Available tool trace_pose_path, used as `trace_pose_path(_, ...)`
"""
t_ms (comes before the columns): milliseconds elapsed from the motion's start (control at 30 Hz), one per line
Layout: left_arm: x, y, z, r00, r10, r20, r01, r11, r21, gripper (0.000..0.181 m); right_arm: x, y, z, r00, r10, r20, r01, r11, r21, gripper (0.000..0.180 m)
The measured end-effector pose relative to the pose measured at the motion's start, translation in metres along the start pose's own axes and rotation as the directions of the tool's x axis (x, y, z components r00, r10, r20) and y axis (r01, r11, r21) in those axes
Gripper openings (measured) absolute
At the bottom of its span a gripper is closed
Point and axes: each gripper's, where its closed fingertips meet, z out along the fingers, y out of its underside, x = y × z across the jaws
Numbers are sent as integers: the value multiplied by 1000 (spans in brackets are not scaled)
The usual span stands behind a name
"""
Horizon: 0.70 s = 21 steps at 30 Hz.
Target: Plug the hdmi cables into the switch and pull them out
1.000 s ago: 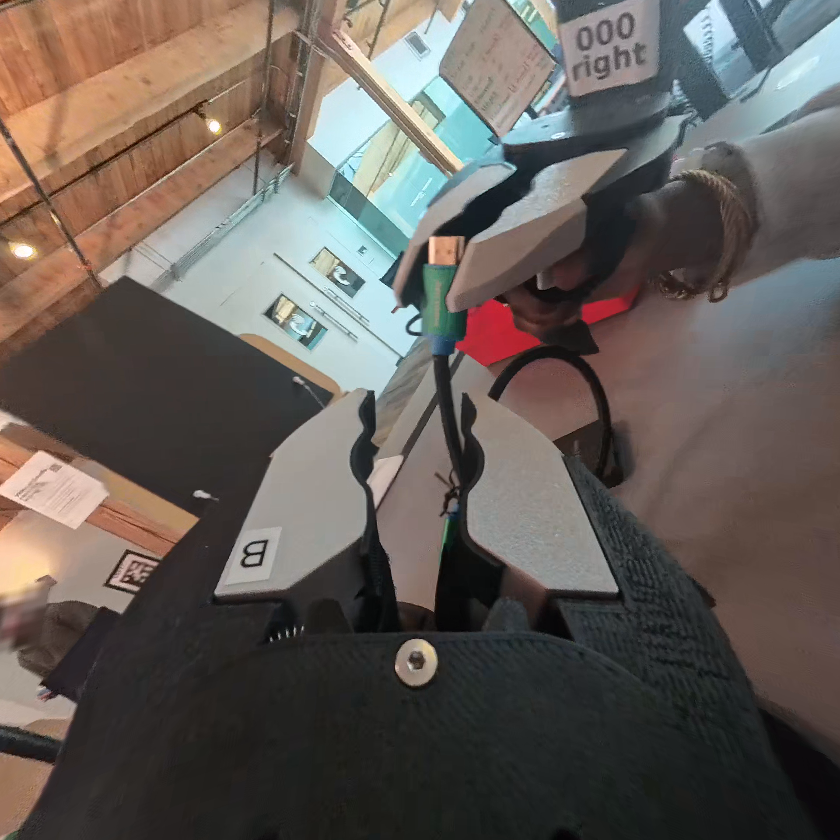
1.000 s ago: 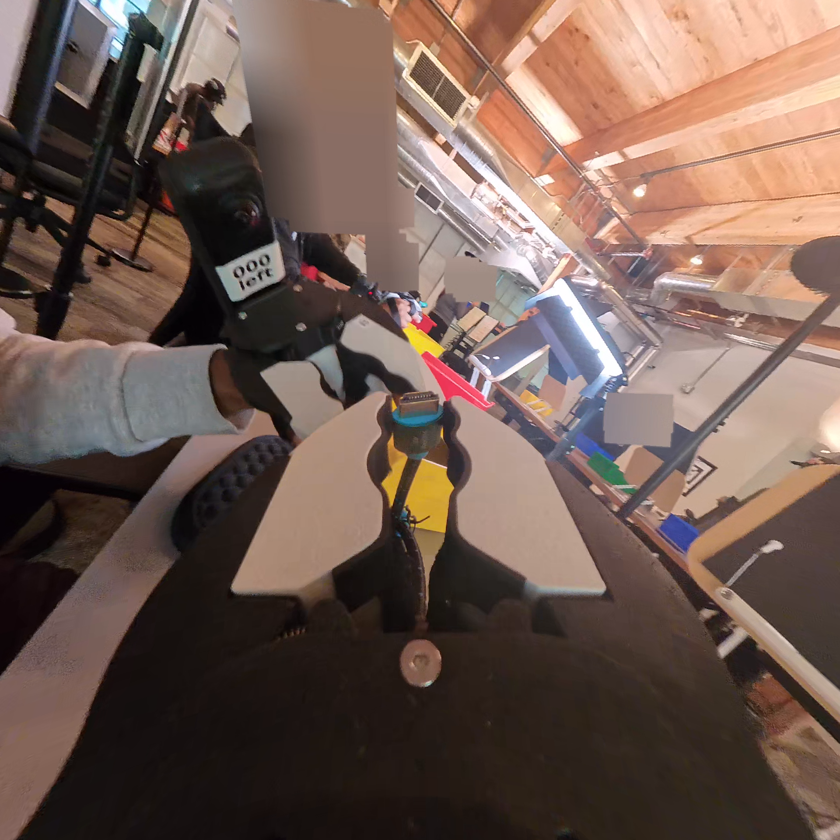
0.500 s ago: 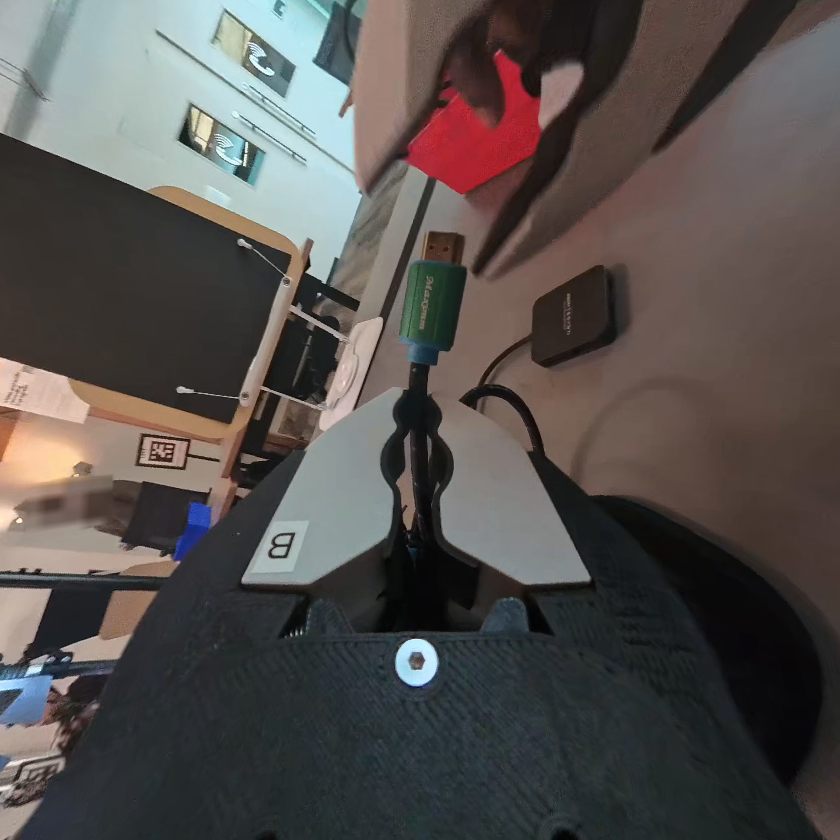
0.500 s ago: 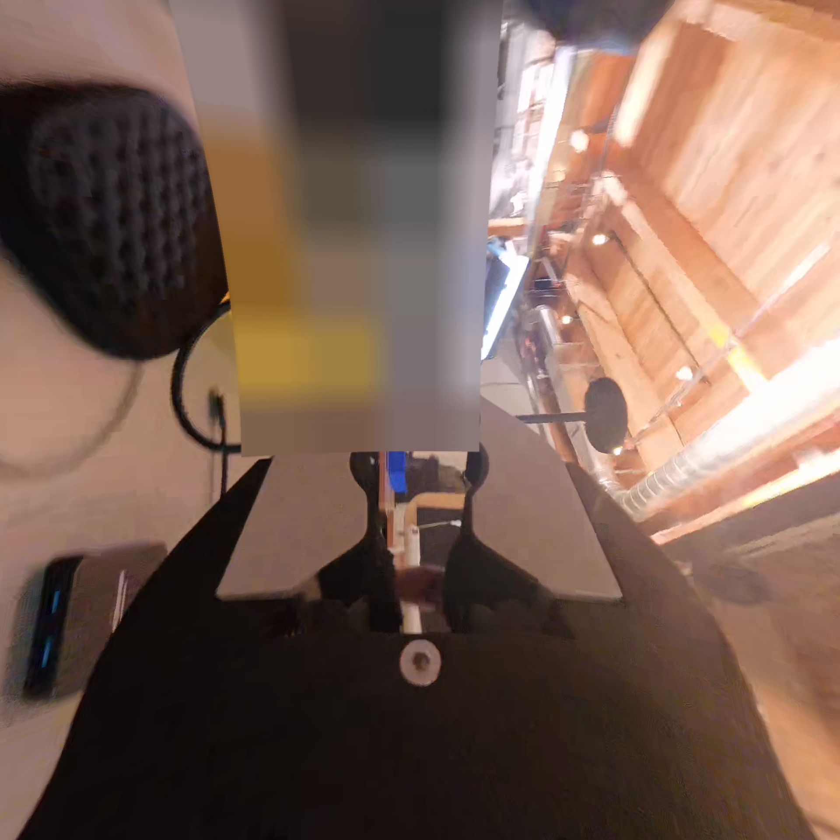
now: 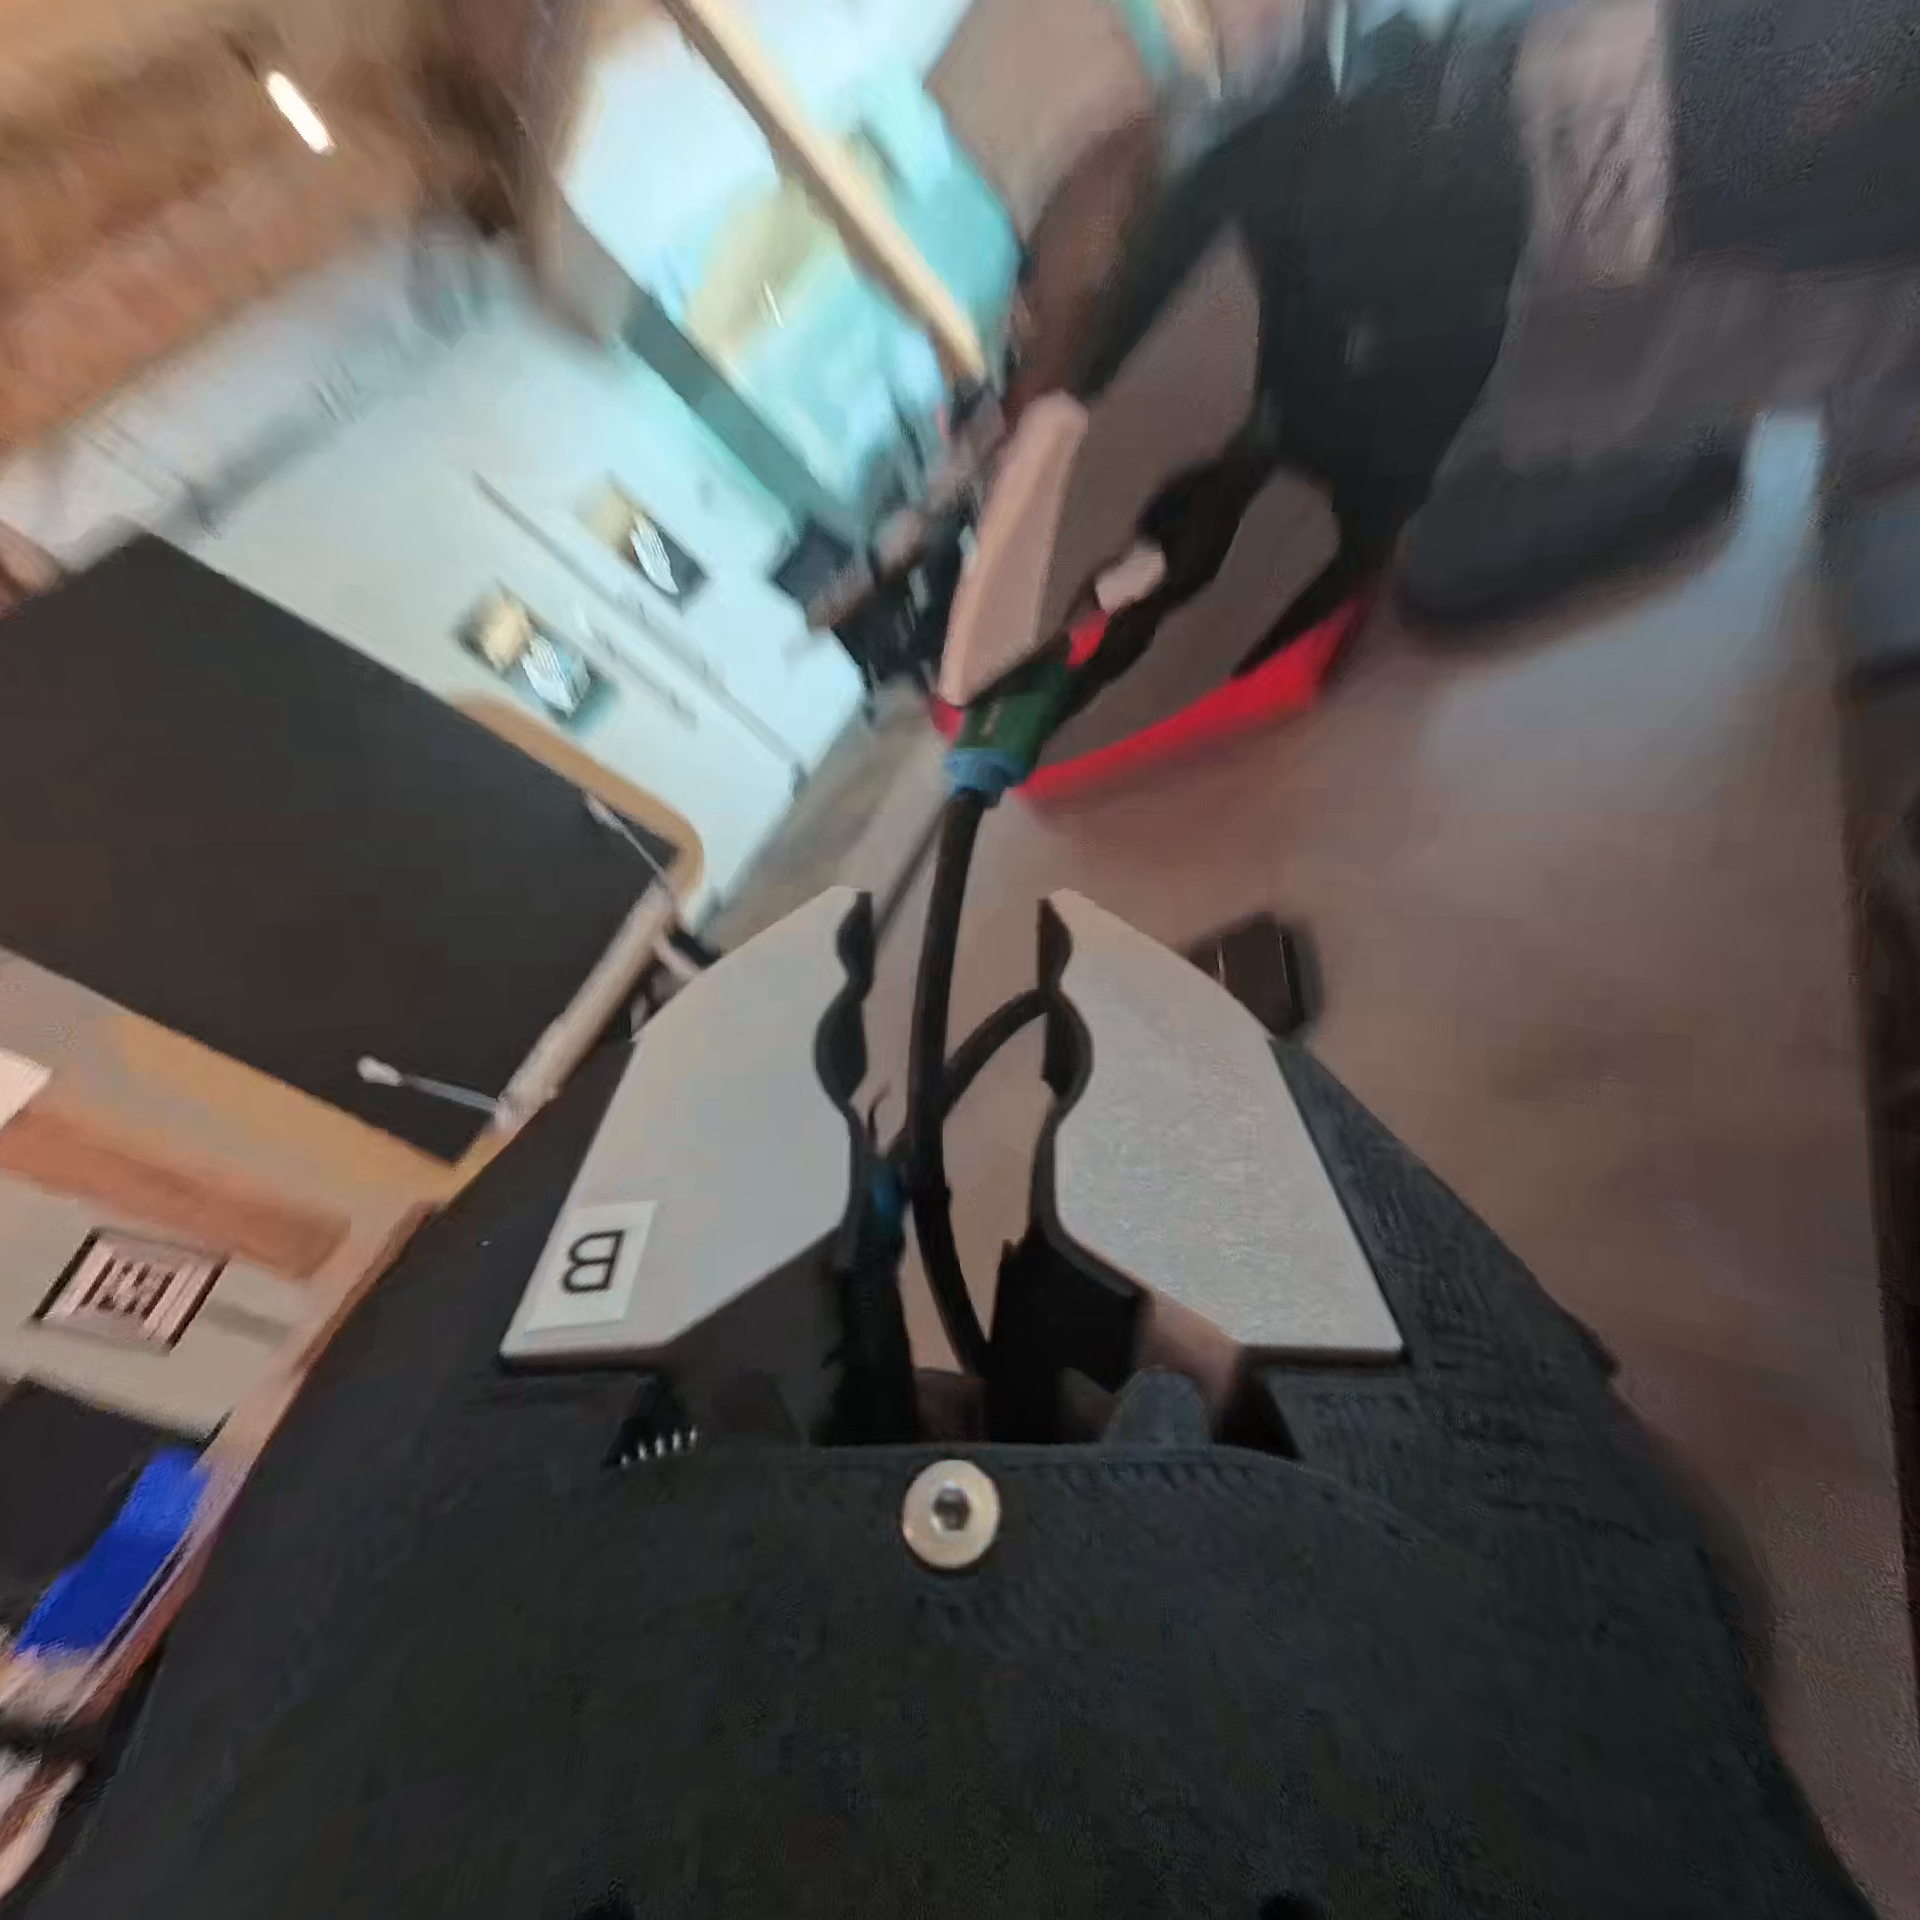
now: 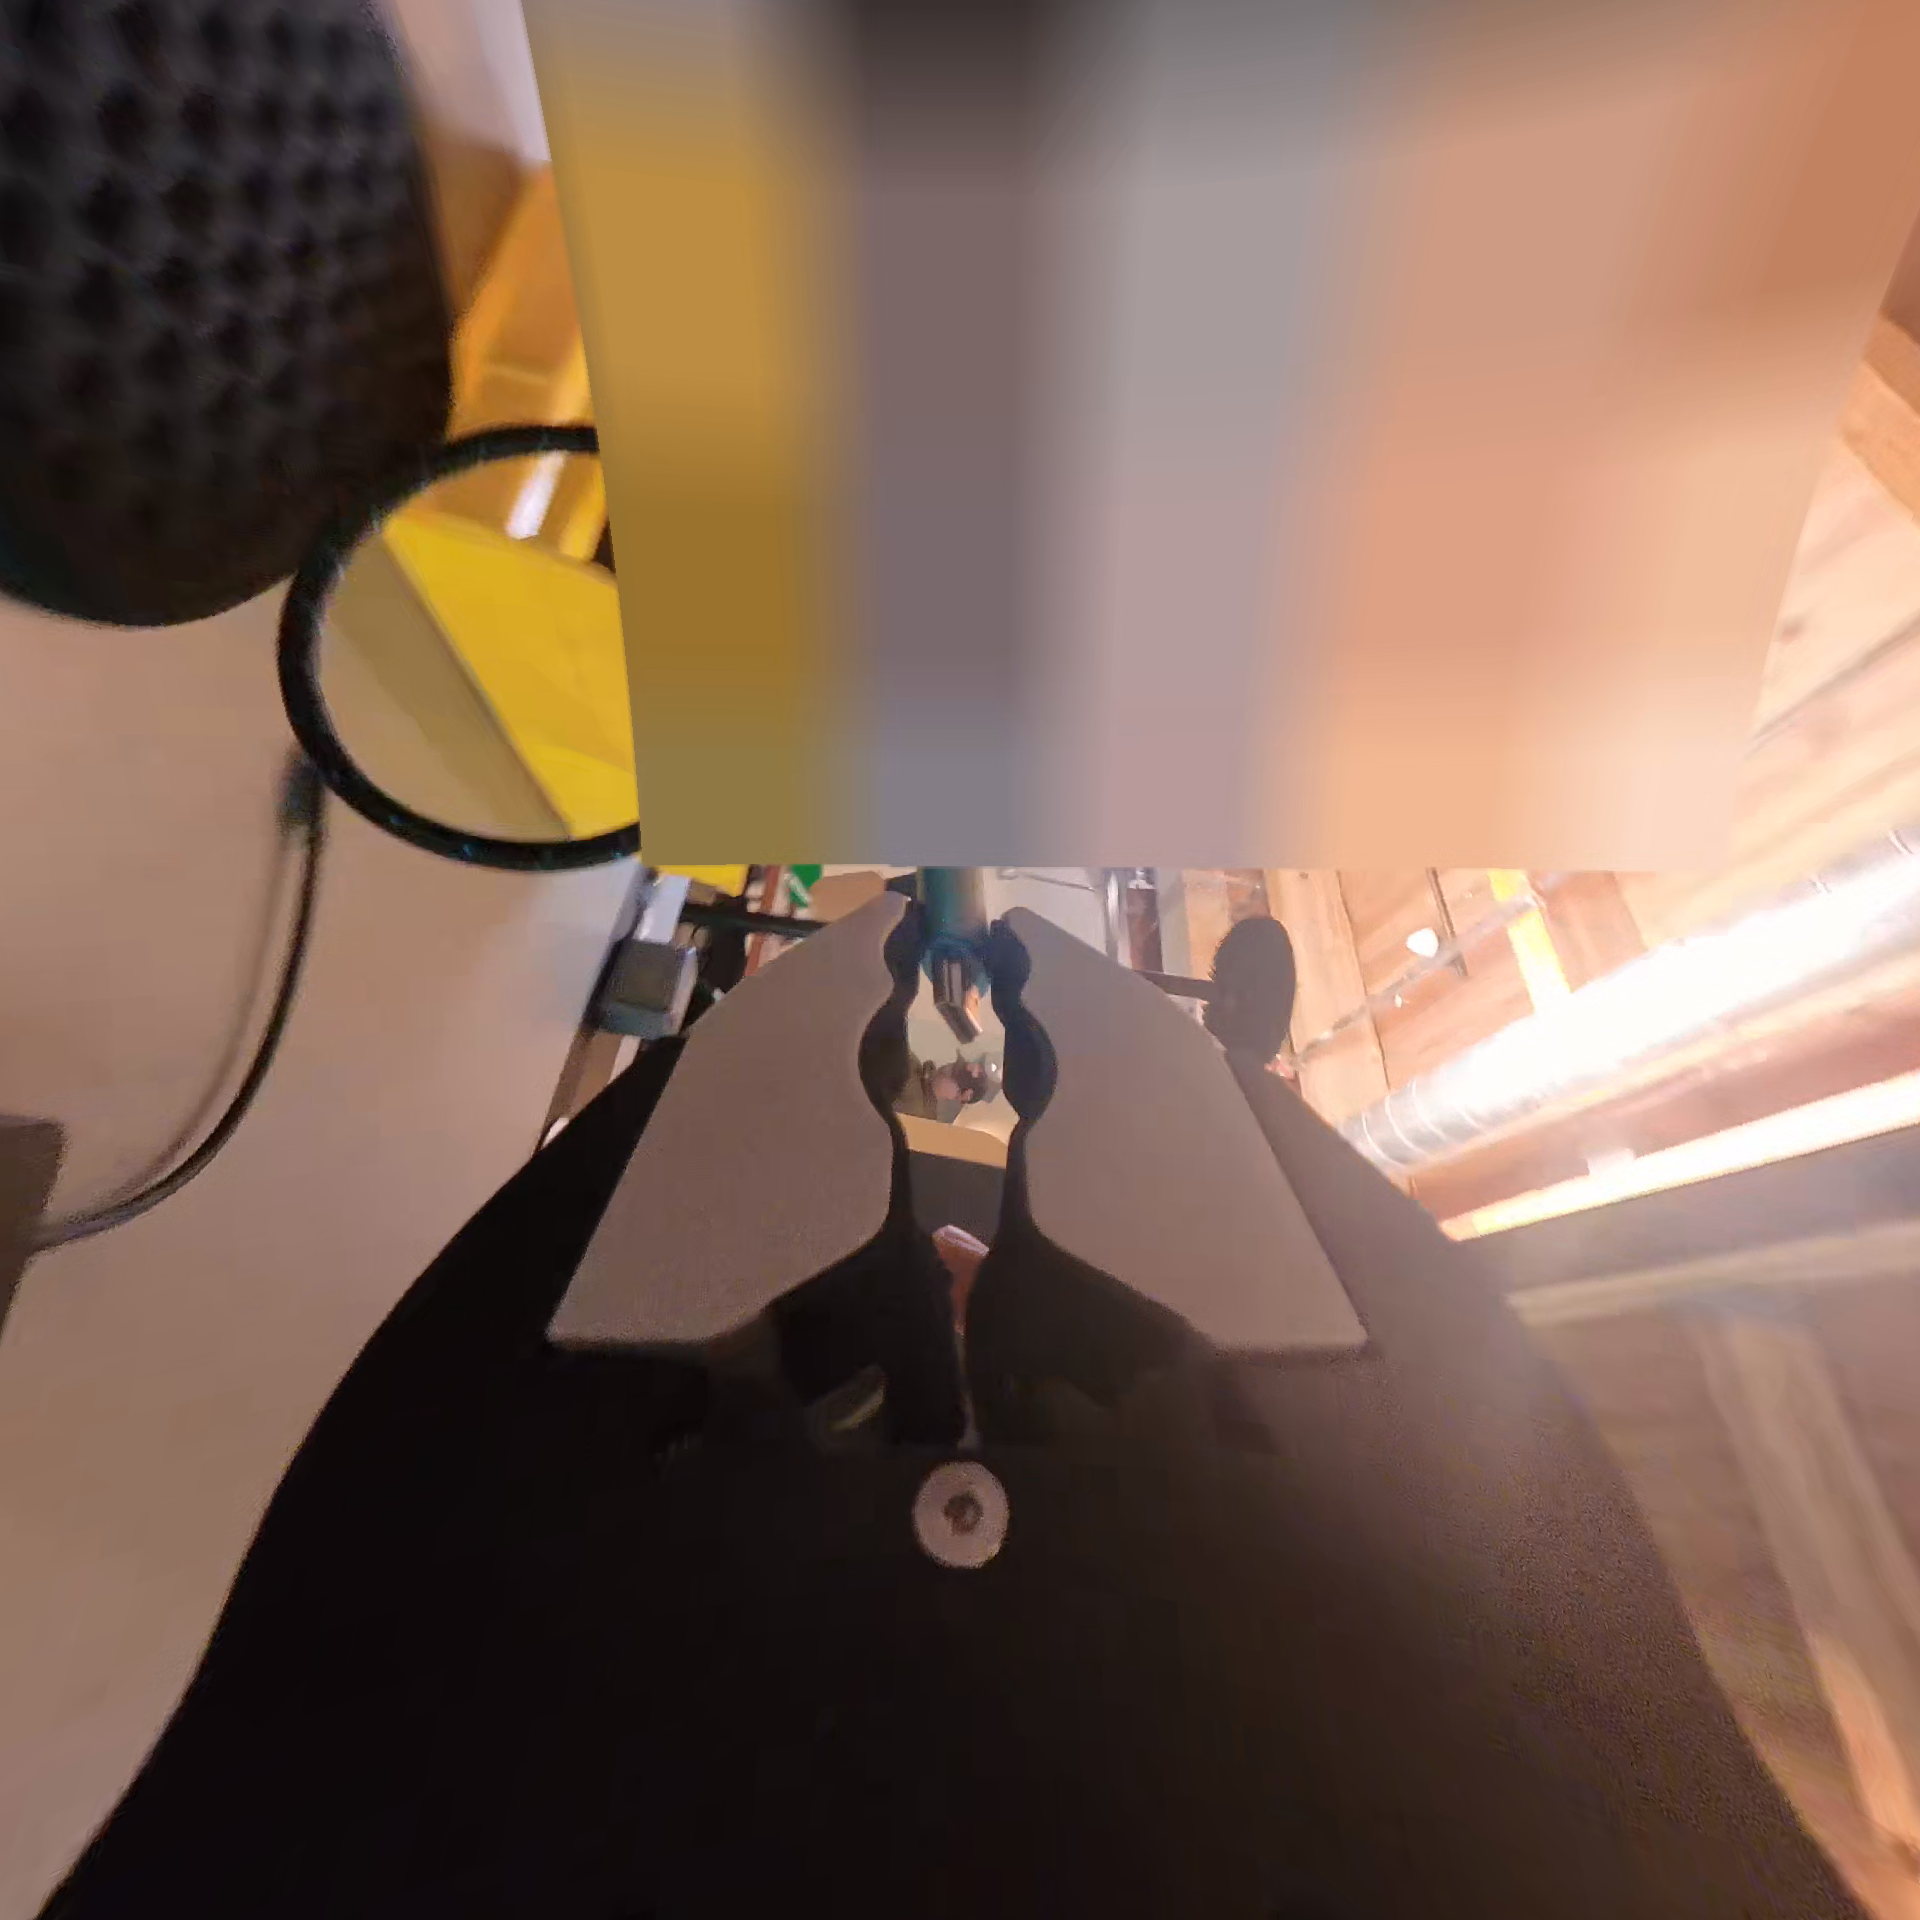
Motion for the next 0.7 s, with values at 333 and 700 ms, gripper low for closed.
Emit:
trace_pose_path(333,-115,10,-107,651,-752,-103,551,374,746,33,123,5,-44,719,665,-205,-508,703,498,11)
trace_pose_path(700,-9,-36,10,669,-590,-451,743,525,415,49,51,-33,6,786,613,80,-589,701,402,11)
